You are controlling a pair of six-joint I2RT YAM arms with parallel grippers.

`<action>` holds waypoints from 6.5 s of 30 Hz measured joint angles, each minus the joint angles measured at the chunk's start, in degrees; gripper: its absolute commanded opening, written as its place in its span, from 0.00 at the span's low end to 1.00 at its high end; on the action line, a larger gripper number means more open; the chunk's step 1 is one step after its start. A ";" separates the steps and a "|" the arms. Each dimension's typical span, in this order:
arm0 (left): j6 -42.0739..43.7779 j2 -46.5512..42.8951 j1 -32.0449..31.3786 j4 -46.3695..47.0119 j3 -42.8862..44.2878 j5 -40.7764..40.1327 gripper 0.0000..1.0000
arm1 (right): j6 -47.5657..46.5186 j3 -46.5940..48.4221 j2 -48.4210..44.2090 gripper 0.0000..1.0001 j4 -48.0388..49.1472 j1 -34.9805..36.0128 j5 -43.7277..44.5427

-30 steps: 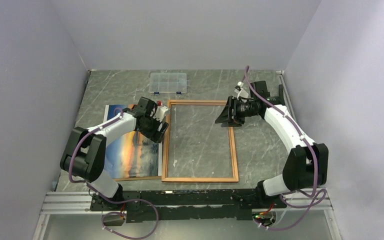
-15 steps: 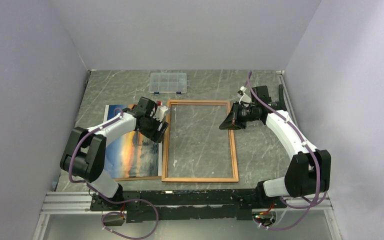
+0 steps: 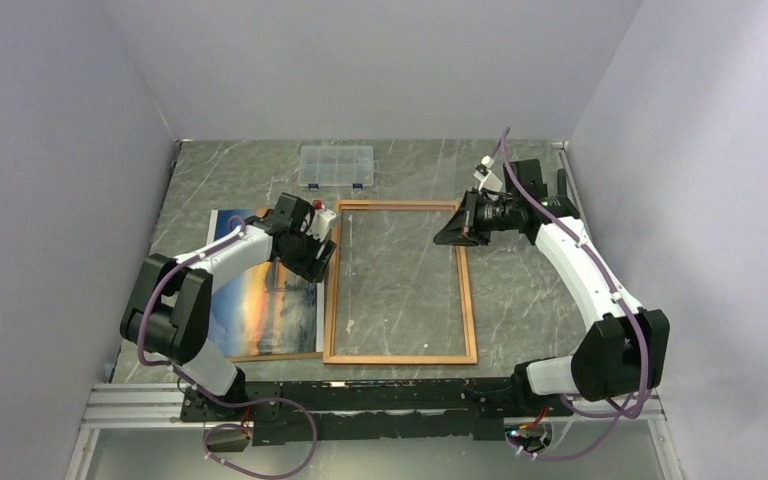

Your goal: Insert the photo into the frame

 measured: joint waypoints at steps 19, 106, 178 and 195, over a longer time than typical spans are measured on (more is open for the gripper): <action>-1.25 2.05 0.70 -0.33 0.00 1.27 0.59 | 2.49 4.57 0.79 0.00 4.37 3.37 -2.56; -1.68 2.05 0.70 0.52 -0.63 2.21 0.53 | 6.91 -1.31 -2.62 0.00 5.18 4.35 -4.02; -1.53 3.37 0.74 0.76 -0.63 2.84 0.18 | 6.91 -0.52 8.50 0.00 13.31 6.80 -9.73; -1.44 3.37 0.74 0.94 -0.63 2.86 0.17 | 5.68 -1.90 8.68 0.00 12.00 5.79 -8.02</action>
